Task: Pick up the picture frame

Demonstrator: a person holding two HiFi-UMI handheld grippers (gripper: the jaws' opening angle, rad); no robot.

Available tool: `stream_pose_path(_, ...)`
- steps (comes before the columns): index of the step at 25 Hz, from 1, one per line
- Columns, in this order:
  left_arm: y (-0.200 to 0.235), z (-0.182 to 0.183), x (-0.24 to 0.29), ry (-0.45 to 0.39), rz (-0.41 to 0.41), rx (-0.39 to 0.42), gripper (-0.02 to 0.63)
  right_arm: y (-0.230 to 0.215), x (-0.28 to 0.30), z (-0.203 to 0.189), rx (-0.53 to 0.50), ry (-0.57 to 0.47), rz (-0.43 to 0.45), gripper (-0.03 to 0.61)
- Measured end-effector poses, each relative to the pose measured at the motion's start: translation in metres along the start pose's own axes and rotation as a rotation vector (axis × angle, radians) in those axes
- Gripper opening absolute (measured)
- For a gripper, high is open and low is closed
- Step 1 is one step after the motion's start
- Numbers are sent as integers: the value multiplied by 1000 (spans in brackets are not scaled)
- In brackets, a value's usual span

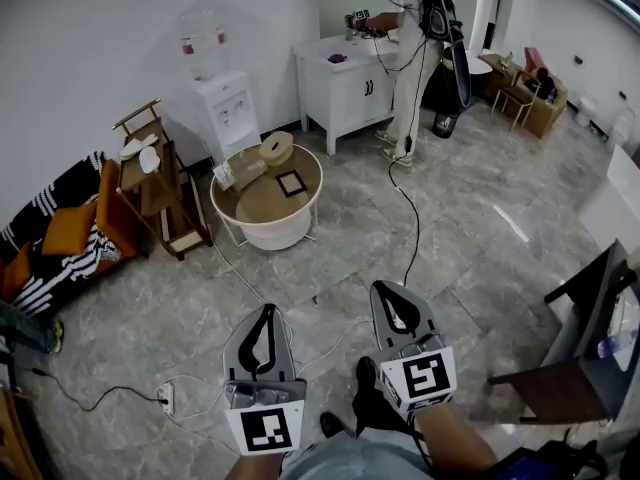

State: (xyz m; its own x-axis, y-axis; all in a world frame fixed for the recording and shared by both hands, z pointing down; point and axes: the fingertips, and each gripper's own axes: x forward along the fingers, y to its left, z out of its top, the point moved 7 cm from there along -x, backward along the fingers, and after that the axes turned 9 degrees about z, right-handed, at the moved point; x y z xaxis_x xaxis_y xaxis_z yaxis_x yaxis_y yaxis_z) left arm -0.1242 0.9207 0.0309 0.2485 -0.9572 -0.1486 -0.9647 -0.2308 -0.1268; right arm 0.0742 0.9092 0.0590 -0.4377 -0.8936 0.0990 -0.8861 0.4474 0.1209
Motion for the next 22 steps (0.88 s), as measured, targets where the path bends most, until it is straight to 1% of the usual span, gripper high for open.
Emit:
stream_pose_path(6, -9, -22, 52, 20, -23, 17, 15, -38, 36, -20, 32, 15, -27, 12)
stream_pose_path(9, -18, -37, 89, 38, -30, 38, 15, -67, 63, -35, 49, 15, -25, 12)
stream_pose_path(12, -25, -48, 138, 57, -29, 58, 15, -104, 99, -45, 59, 11, -20, 13)
stream_pose_path(15, -33, -51, 193, 66, -17, 68, 15, -148, 137, -44, 54, -6, -25, 12)
stream_pose_path(18, -41, -48, 244, 57, 3, 87, 15, -190, 171, -38, 58, -21, -13, 12)
stream_pose_path(22, -48, -42, 291, 40, 40, 105, 15, -231, 206, -31, 61, -42, 12, 12)
